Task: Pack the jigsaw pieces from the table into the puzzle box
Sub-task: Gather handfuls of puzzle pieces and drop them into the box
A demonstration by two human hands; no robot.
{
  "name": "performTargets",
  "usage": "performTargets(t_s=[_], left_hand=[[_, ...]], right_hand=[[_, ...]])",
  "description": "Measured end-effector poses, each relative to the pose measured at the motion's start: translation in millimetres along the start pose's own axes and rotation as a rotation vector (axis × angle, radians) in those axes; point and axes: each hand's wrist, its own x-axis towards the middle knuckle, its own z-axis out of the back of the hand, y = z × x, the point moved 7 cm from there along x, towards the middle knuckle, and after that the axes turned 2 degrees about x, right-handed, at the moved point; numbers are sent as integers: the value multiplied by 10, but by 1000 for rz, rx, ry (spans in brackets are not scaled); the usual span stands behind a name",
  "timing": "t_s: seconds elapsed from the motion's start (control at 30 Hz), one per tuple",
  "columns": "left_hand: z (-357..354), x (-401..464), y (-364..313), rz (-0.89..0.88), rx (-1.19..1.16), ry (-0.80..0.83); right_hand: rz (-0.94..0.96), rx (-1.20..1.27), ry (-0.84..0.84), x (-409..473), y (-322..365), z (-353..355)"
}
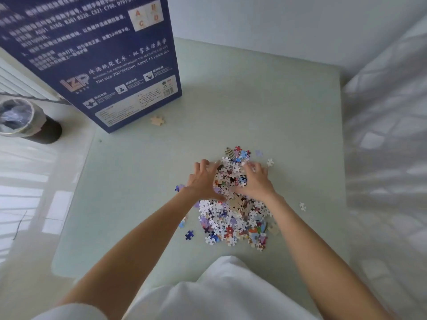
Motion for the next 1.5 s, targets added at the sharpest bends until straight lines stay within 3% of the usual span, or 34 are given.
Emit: performTargets(t_s=[0.1,0.23,0.43,0.63,0.93,1.13,1.5], left_hand=[[-67,-54,-19,8,-12,-28],[-103,-122,-9,40,-194,-56],[-116,-175,-57,49,-298,-37],[-30,-132,-13,81,-355,-140],[-73,-122,-16,22,-358,-8],[-40,-55,1,201,-399,-149],[245,-276,265,180,-452,-339]], right_hand=[[1,-26,-63,-126,-47,-77],[-16,131,-148,-208,-87,-110],[52,210,-114,-233,-13,-116],[1,272,-85,-271,-72,-89],[24,231,-64,-280,-105,-59],[65,307,-151,-339,-136,46],[126,272,-390,-477,27,430]])
